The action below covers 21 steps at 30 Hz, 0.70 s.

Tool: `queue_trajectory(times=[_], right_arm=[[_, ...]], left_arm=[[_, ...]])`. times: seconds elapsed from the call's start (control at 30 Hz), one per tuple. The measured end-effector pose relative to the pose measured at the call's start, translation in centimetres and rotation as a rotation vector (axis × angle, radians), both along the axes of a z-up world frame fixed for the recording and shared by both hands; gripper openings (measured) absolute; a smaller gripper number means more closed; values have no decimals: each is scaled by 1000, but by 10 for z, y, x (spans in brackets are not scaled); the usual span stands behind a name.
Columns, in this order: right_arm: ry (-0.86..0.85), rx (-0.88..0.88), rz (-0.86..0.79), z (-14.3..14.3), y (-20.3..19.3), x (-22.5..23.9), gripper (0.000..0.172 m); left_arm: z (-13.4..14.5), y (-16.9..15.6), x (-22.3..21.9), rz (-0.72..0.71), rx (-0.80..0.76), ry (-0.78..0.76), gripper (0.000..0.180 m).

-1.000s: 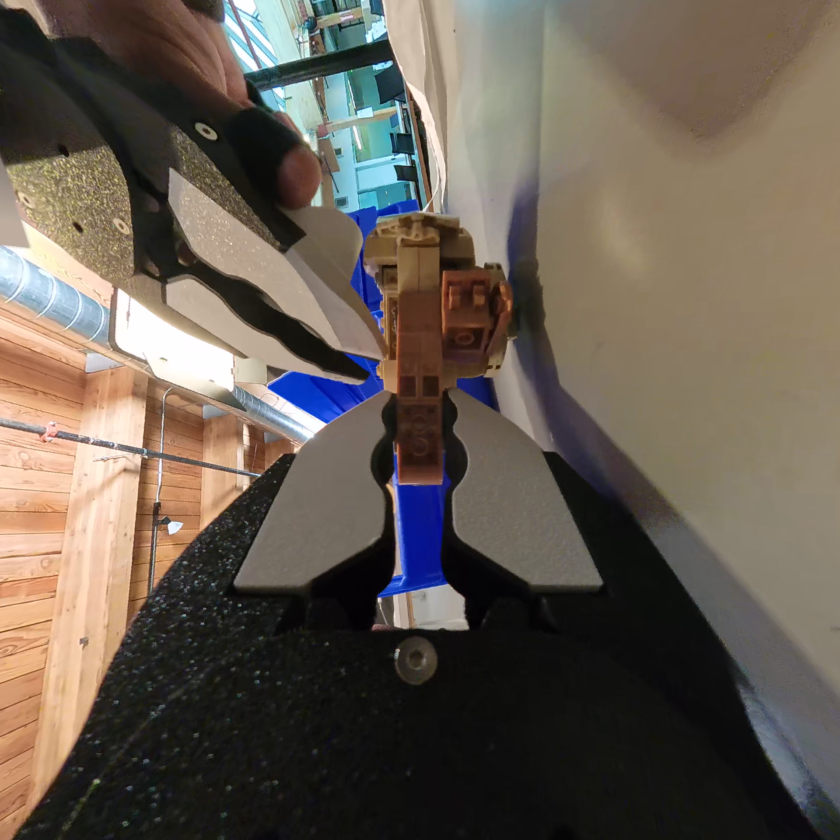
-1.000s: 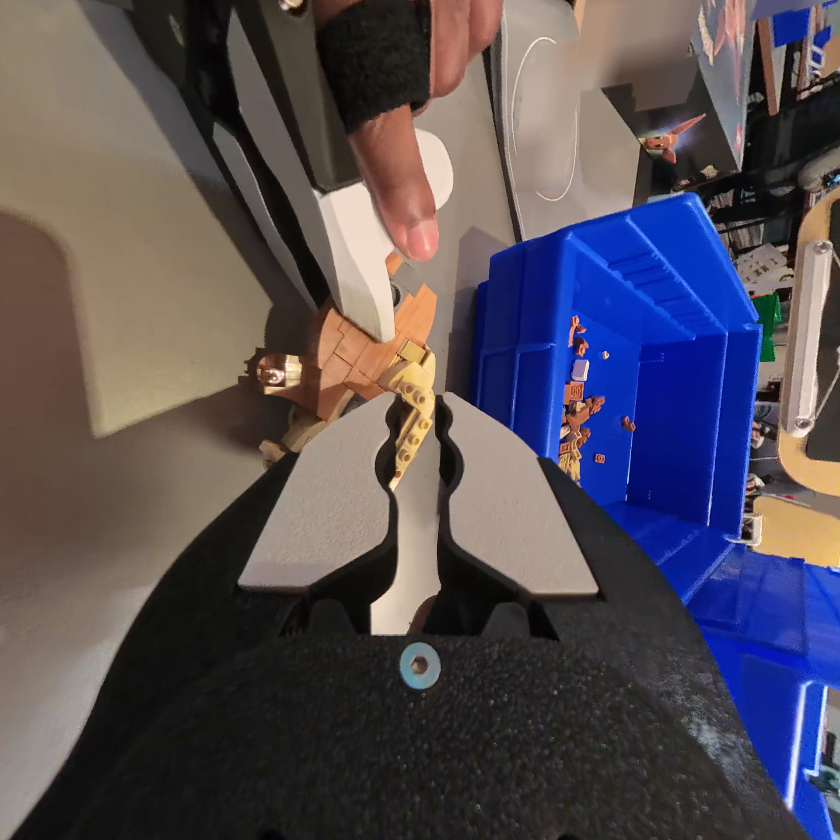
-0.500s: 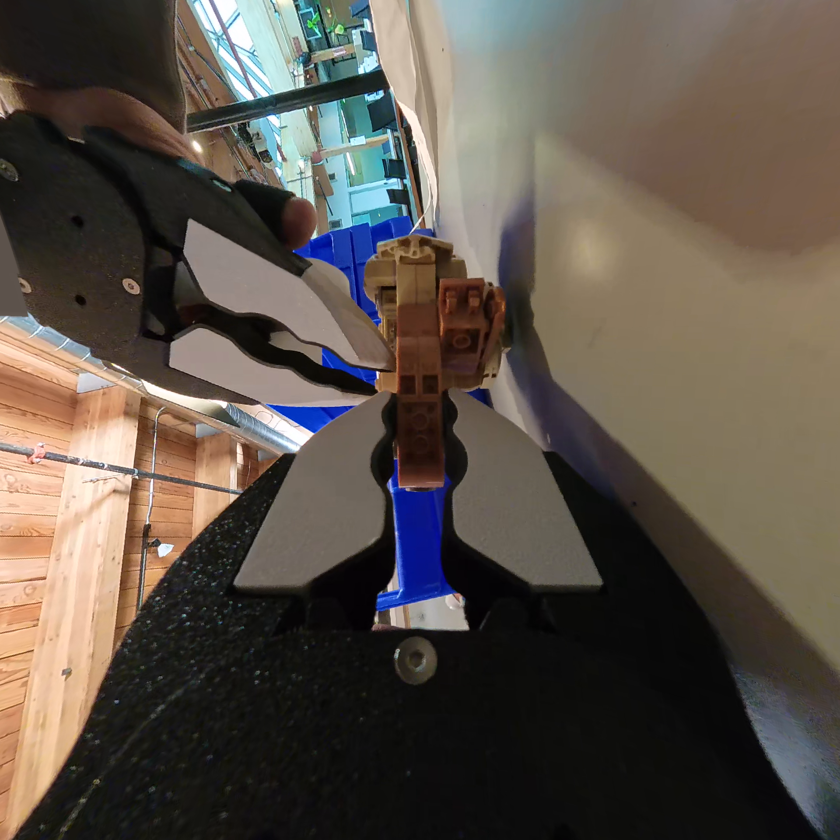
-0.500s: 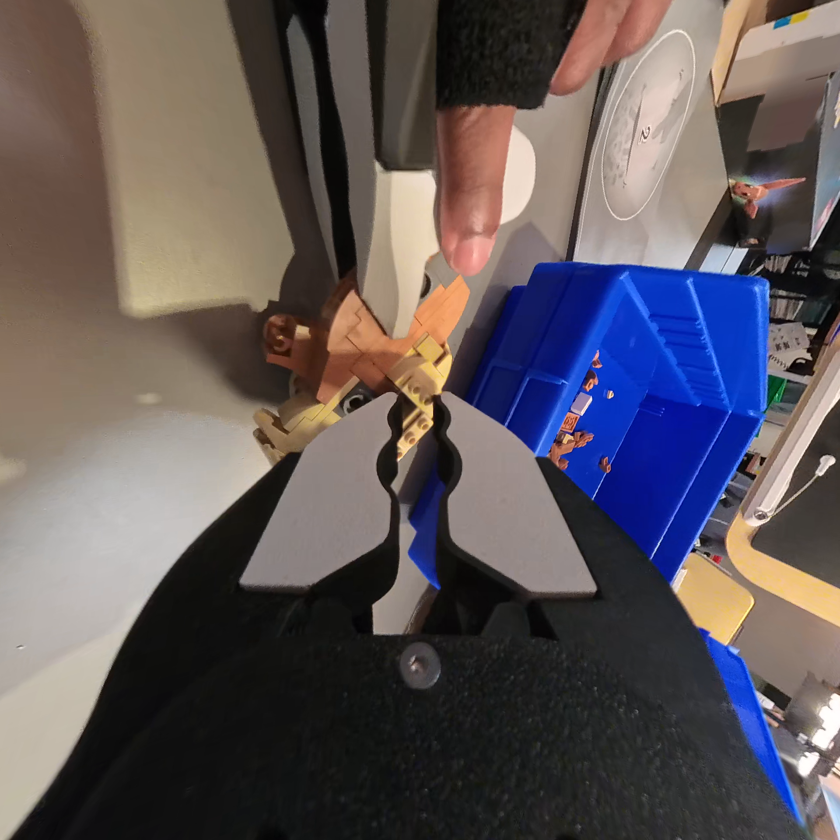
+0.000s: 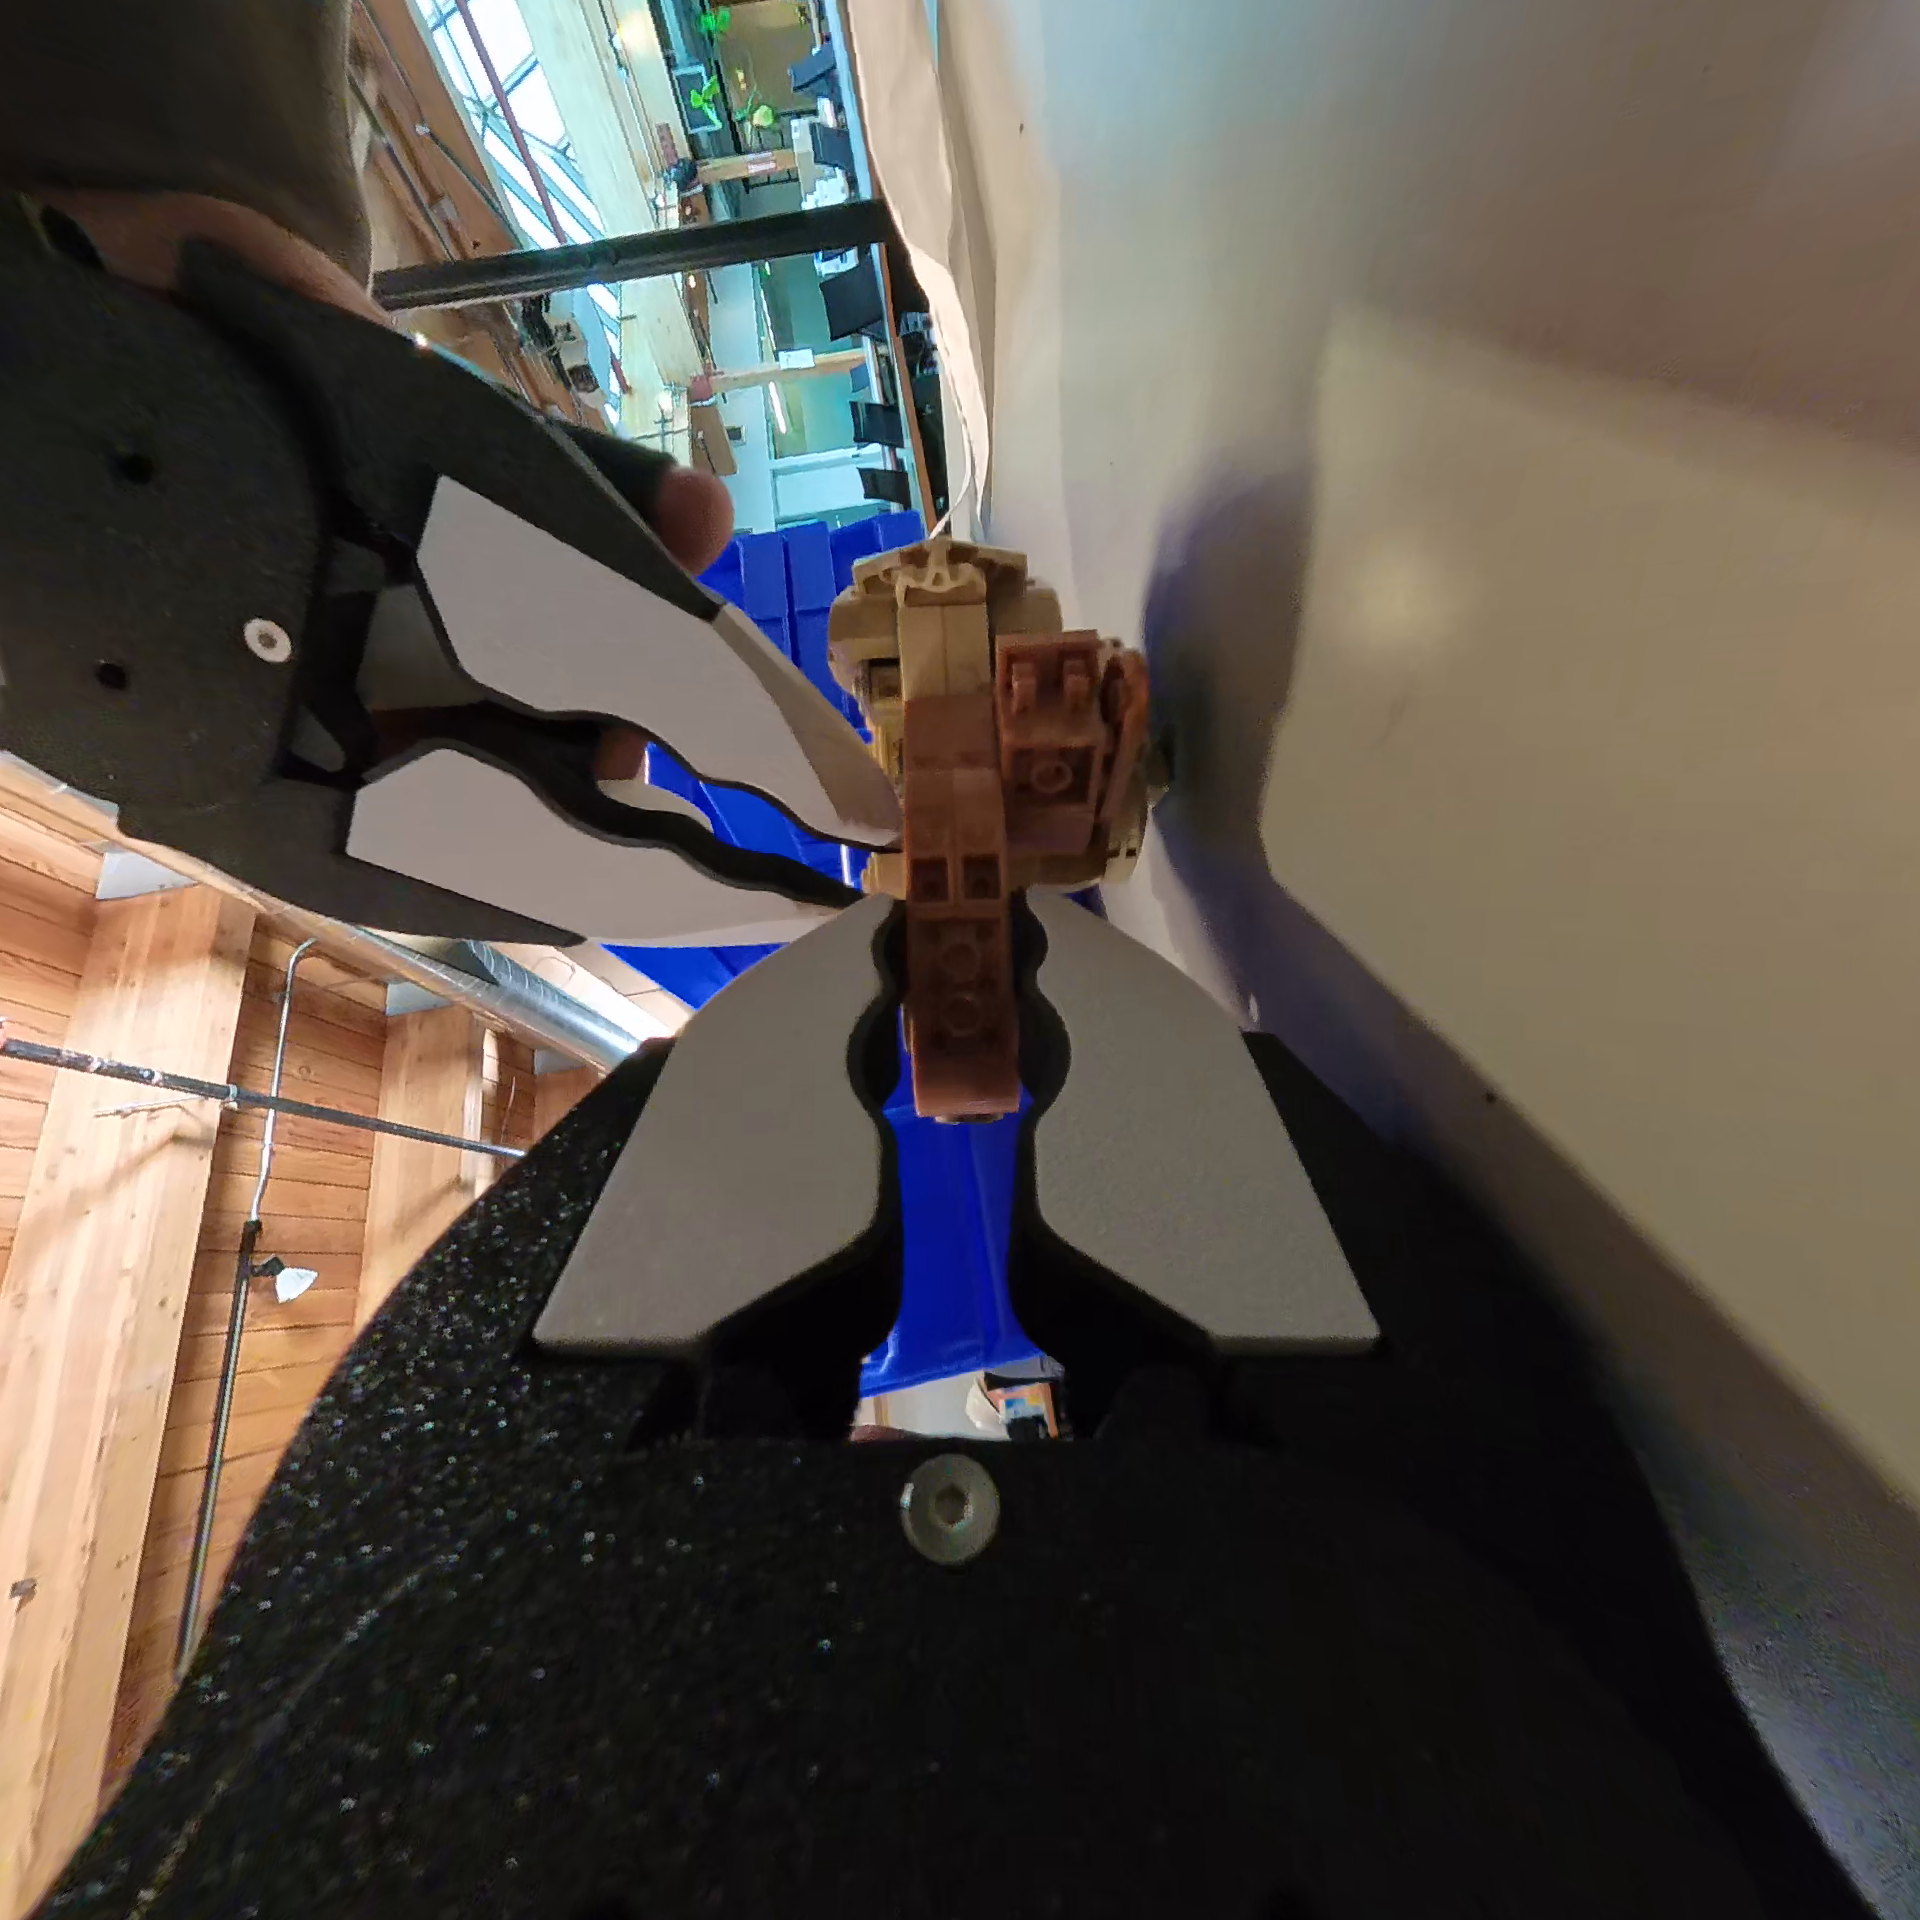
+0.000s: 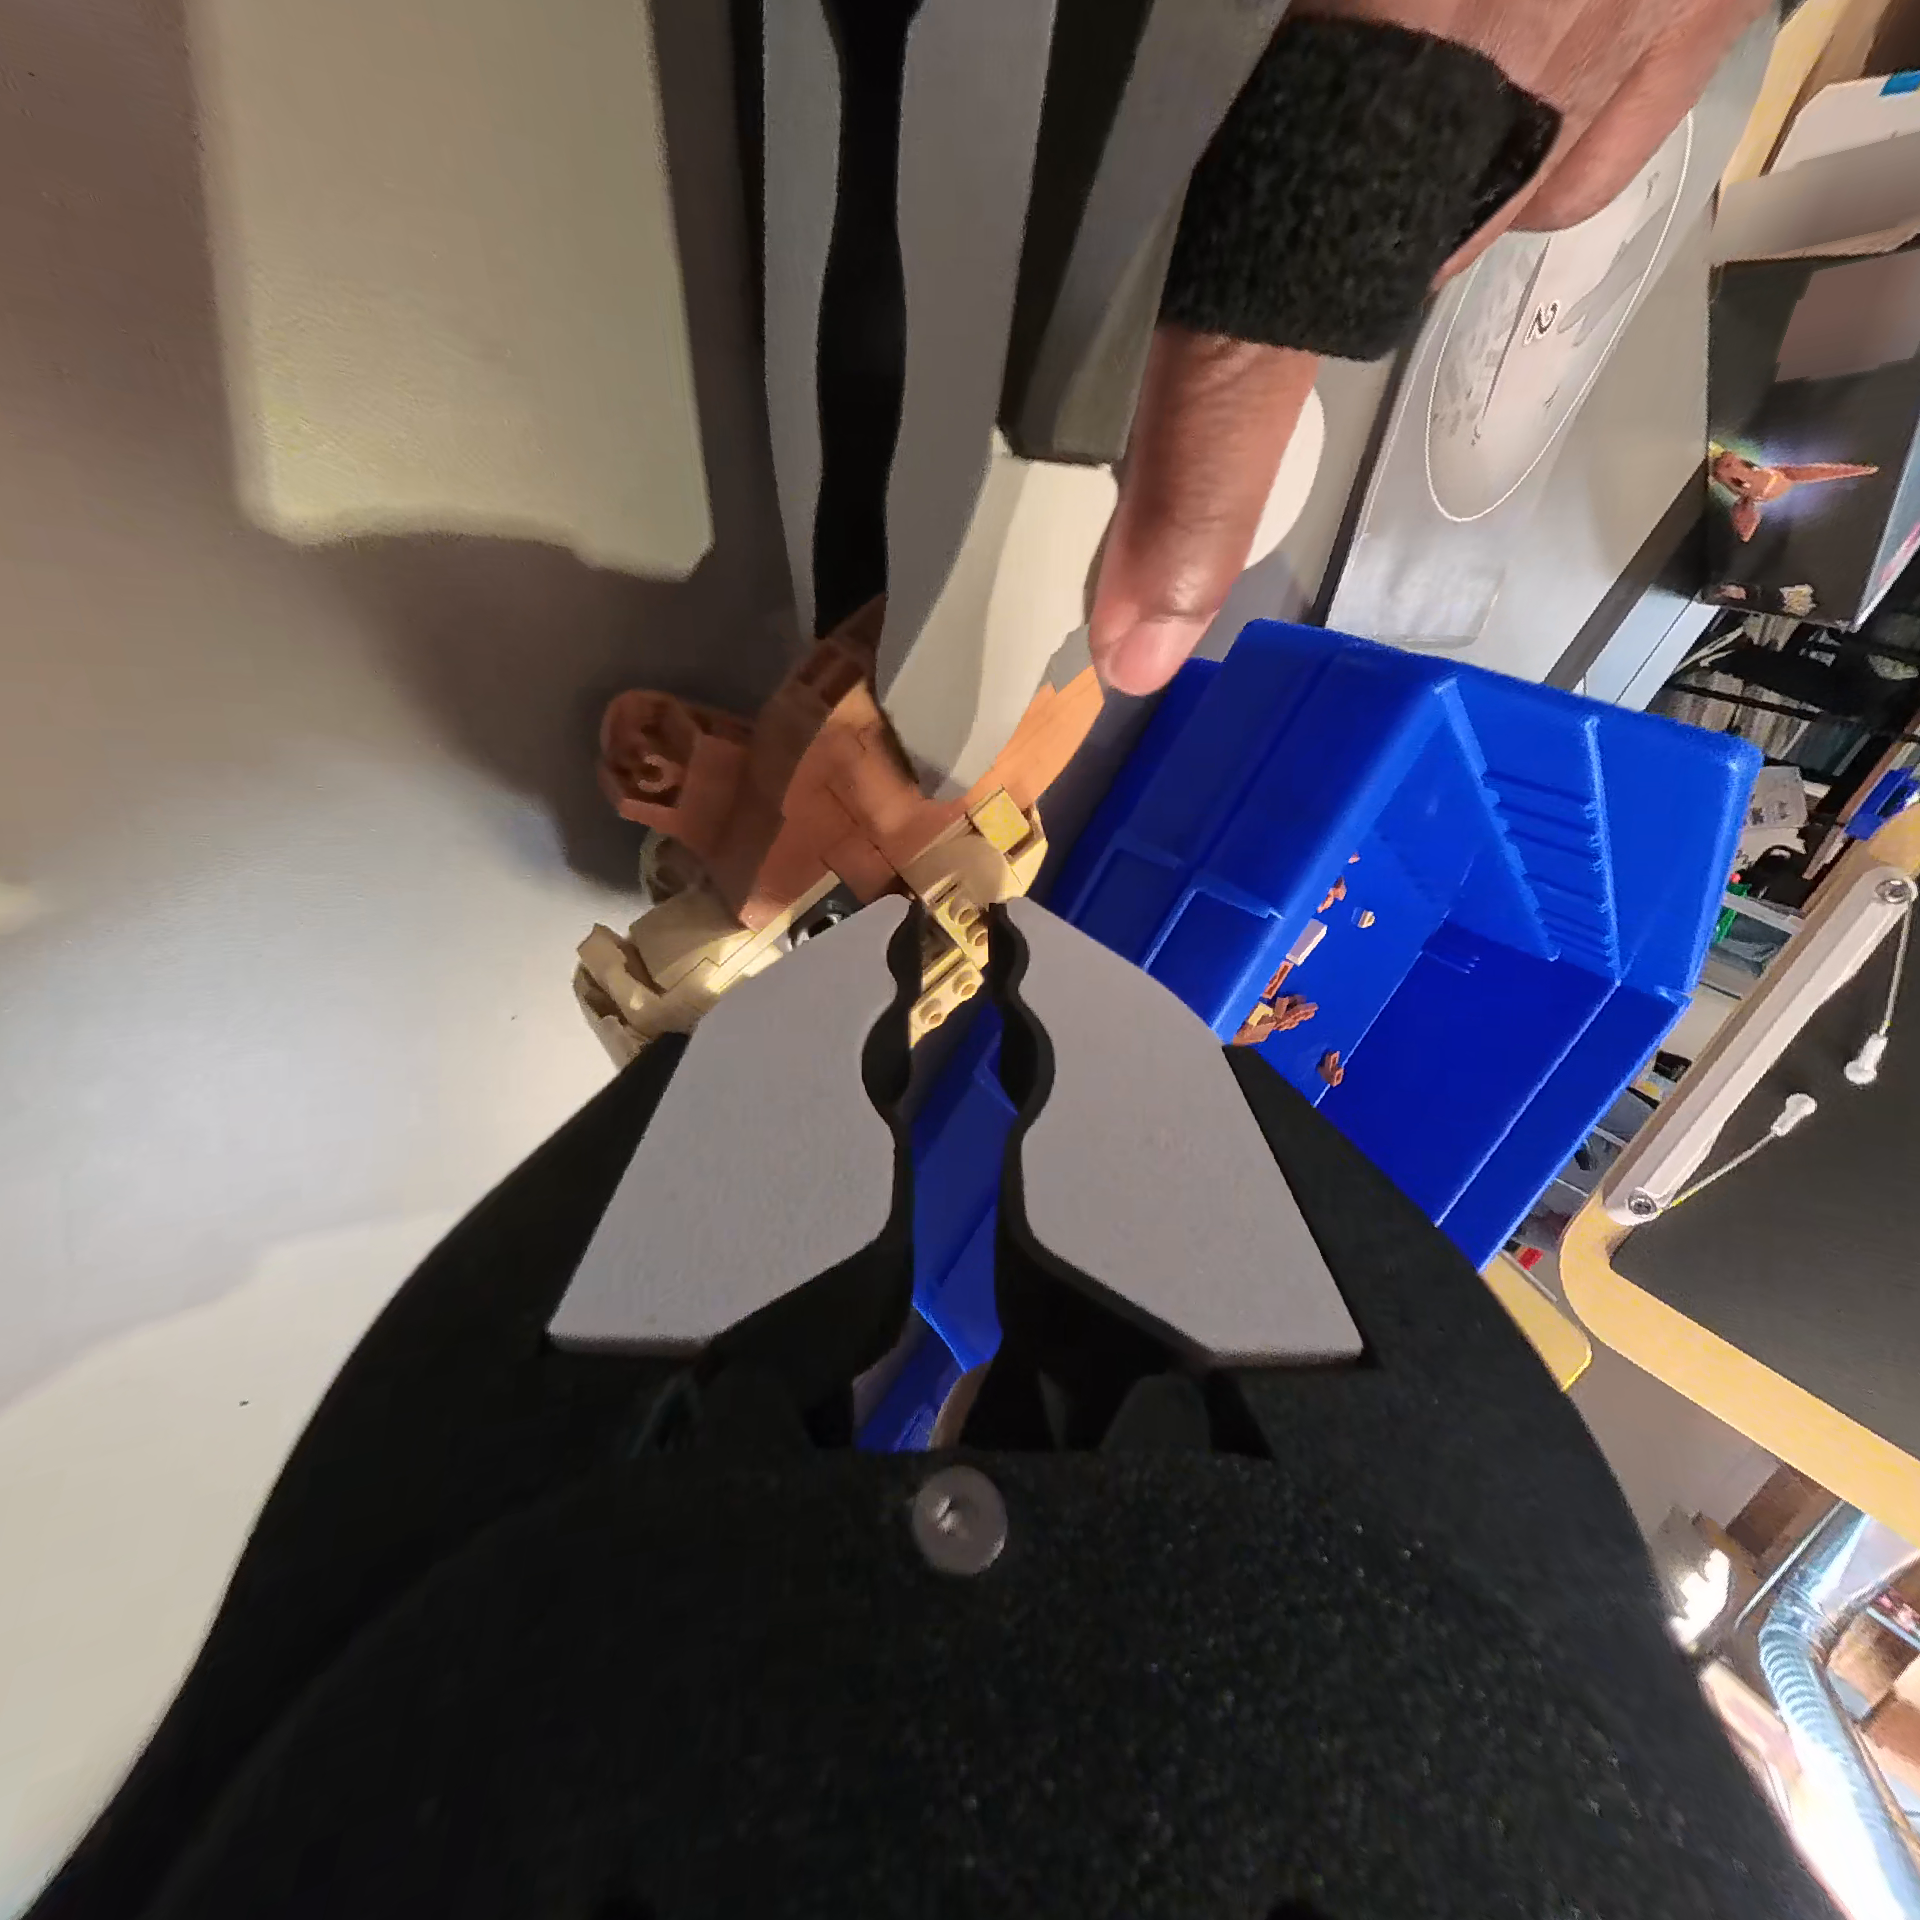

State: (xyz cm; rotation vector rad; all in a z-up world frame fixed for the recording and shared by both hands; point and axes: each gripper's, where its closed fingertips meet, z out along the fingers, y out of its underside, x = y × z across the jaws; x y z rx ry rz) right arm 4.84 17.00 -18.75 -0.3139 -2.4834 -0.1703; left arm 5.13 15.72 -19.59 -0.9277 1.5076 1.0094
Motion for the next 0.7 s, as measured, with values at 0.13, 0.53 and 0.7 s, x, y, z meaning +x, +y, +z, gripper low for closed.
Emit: queue_trajectory(times=[0.13,0.53,0.7], right_arm=[[31,-8,-32,-1,2,-1,10],[276,-72,-132,2,4,5,8],[338,-68,-173,4,3,6,8]], left_arm=[[2,1,-7,29,-21,-53,18],[11,-3,-25,98,-231,-394,26],[12,-9,-27,126,-471,-690,35]])
